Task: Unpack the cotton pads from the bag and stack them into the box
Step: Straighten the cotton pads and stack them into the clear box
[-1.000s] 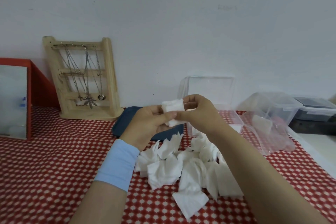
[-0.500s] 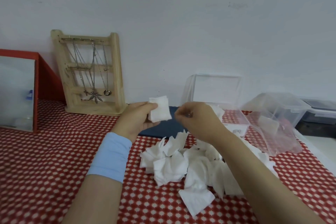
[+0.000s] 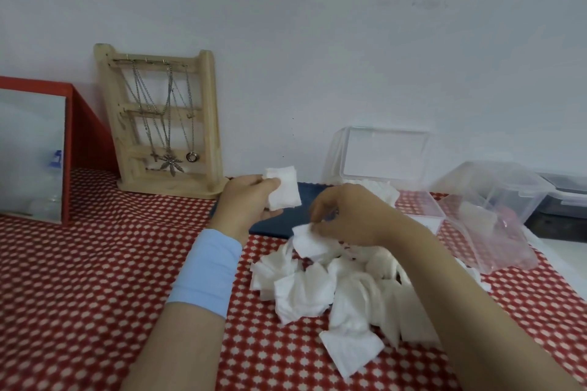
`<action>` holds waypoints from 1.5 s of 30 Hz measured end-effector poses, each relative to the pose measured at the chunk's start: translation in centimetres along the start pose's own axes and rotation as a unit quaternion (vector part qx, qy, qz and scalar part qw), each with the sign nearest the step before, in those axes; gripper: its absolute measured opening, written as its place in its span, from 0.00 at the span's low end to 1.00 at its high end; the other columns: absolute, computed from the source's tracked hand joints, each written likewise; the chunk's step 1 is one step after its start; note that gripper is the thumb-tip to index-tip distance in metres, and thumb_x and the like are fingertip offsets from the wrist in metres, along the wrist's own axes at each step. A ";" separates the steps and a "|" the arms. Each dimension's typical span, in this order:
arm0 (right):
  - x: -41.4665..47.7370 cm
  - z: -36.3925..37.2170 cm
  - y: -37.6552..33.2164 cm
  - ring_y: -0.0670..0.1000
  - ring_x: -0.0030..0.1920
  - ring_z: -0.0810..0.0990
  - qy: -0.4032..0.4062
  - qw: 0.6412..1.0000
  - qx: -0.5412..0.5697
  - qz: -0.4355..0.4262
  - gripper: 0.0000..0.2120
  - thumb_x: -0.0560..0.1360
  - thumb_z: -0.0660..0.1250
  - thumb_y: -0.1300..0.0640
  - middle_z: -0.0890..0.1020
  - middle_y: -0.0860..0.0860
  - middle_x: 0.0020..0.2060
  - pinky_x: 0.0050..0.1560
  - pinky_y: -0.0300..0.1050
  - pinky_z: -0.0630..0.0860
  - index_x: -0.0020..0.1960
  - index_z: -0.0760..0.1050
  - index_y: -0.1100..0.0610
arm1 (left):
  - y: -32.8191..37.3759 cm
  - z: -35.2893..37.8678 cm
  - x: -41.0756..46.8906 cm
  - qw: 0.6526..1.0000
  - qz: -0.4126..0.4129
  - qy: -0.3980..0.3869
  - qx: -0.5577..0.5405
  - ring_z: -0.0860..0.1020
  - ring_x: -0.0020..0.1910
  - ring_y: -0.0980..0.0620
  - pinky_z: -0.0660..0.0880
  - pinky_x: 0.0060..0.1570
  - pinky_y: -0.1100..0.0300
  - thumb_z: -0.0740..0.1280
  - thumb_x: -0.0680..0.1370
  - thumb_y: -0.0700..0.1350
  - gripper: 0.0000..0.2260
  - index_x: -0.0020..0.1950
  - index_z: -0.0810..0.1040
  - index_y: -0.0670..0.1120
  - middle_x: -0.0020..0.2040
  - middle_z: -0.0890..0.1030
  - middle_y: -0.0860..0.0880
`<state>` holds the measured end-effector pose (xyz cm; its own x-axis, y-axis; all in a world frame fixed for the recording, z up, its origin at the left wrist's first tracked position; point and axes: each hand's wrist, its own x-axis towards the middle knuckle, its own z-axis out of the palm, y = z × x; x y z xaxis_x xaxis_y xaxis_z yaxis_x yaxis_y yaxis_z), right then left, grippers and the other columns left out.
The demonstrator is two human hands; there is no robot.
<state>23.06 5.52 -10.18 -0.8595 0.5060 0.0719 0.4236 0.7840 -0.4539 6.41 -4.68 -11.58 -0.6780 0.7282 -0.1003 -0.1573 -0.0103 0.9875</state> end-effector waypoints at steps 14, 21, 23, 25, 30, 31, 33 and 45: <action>-2.0 -3.7 0.6 0.45 0.35 0.79 0.090 0.951 0.295 0.020 0.15 0.78 0.66 0.68 0.85 0.42 0.39 0.37 0.32 0.74 0.53 0.86 0.52 | -0.2 1.6 -1.3 0.996 -0.025 -0.090 -0.006 0.85 0.55 0.45 0.84 0.49 0.51 0.70 0.80 0.43 0.09 0.56 0.84 0.39 0.54 0.86 0.42; -2.1 -4.4 0.4 0.40 0.42 0.83 0.093 0.966 0.241 -0.001 0.24 0.73 0.76 0.64 0.86 0.46 0.42 0.47 0.31 0.76 0.66 0.79 0.51 | -0.2 2.6 -2.1 0.990 0.004 -0.133 0.048 0.87 0.47 0.49 0.82 0.40 0.60 0.70 0.80 0.43 0.07 0.52 0.86 0.41 0.47 0.88 0.44; -1.8 -4.0 0.3 0.38 0.41 0.82 0.083 0.973 0.216 -0.013 0.26 0.72 0.77 0.63 0.86 0.44 0.41 0.47 0.29 0.75 0.68 0.78 0.51 | -0.3 3.0 -2.4 0.985 0.013 -0.155 0.072 0.87 0.45 0.51 0.81 0.39 0.62 0.68 0.81 0.43 0.07 0.51 0.86 0.42 0.46 0.88 0.45; -1.5 -3.8 0.3 0.35 0.41 0.81 0.097 0.979 0.179 -0.018 0.27 0.72 0.77 0.61 0.84 0.41 0.41 0.47 0.27 0.73 0.69 0.77 0.49 | -0.6 3.2 -2.4 0.983 0.008 -0.171 0.071 0.87 0.48 0.49 0.82 0.42 0.59 0.67 0.82 0.43 0.09 0.53 0.86 0.41 0.48 0.88 0.43; -1.2 -3.5 0.6 0.41 0.44 0.78 0.132 0.982 0.133 -0.030 0.26 0.72 0.77 0.59 0.82 0.39 0.46 0.46 0.25 0.71 0.68 0.77 0.44 | -0.7 3.2 -2.4 0.979 -0.025 -0.195 0.054 0.86 0.47 0.47 0.83 0.42 0.58 0.67 0.82 0.41 0.10 0.55 0.84 0.36 0.50 0.87 0.38; -1.2 -3.5 0.7 0.43 0.44 0.77 0.133 0.981 0.139 -0.034 0.26 0.72 0.77 0.60 0.82 0.39 0.46 0.47 0.26 0.71 0.67 0.78 0.43 | -0.6 3.2 -2.3 0.978 -0.025 -0.202 0.054 0.86 0.48 0.47 0.83 0.43 0.57 0.66 0.83 0.41 0.10 0.56 0.84 0.36 0.51 0.86 0.38; -1.1 -3.3 0.8 0.44 0.44 0.77 0.136 0.979 0.144 -0.039 0.26 0.71 0.78 0.60 0.82 0.39 0.46 0.46 0.27 0.71 0.66 0.78 0.44 | -0.5 3.2 -2.3 0.974 -0.036 -0.220 0.031 0.86 0.51 0.46 0.83 0.47 0.53 0.65 0.83 0.45 0.12 0.58 0.83 0.38 0.54 0.86 0.38; -1.0 -3.2 2.3 0.43 0.45 0.84 0.085 0.972 0.213 0.048 0.20 0.73 0.77 0.51 0.87 0.46 0.49 0.45 0.36 0.75 0.64 0.81 0.54 | 0.2 3.2 -3.0 0.951 -0.004 -0.256 0.172 0.86 0.52 0.49 0.82 0.53 0.57 0.75 0.75 0.35 0.14 0.60 0.83 0.41 0.52 0.88 0.45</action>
<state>25.81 8.03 -8.44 -0.7467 0.6504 0.1396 0.3122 0.5279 -0.7899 10.75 -4.70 -10.69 -0.2261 0.9663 -0.1230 0.1424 0.1577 0.9772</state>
